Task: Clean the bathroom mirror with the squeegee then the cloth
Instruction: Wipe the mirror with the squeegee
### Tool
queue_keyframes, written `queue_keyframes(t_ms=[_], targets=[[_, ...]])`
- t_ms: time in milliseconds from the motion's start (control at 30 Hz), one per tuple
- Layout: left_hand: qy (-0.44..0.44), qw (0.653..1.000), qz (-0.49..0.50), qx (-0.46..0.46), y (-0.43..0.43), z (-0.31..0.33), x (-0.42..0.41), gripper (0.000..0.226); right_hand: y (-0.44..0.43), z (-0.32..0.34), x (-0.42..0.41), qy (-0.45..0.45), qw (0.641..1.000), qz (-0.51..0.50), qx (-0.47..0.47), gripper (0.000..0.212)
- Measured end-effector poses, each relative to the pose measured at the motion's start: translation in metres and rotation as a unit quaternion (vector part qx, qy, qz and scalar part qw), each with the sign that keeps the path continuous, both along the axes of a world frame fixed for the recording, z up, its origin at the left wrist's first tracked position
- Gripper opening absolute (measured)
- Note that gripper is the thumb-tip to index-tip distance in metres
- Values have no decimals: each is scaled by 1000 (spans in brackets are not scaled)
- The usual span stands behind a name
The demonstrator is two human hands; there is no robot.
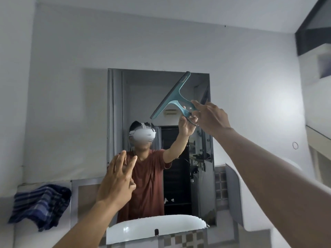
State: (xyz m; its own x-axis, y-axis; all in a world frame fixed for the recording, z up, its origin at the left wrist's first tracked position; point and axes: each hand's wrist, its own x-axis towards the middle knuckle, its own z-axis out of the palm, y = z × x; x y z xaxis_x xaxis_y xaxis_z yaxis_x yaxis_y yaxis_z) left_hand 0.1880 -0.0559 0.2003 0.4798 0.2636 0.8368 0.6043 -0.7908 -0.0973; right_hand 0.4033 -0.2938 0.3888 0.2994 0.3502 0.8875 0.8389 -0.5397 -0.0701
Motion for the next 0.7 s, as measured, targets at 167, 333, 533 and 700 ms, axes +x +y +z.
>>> queue_keyframes(t_ms=[167,333,533,700], targets=[[-2,1000,-1,0,2,-2,2,109,1,-5,-8,18,1000,-6,17,47],[-7,1000,-5,4,4,-1,2,110,-9,-4,-9,16,999,-26,22,47],[-4,1000,-6,1,6,-3,2,109,-19,5,2,28,999,-35,28,46],[3,1000,-1,4,5,0,0,109,-21,4,8,51,997,-33,46,45]])
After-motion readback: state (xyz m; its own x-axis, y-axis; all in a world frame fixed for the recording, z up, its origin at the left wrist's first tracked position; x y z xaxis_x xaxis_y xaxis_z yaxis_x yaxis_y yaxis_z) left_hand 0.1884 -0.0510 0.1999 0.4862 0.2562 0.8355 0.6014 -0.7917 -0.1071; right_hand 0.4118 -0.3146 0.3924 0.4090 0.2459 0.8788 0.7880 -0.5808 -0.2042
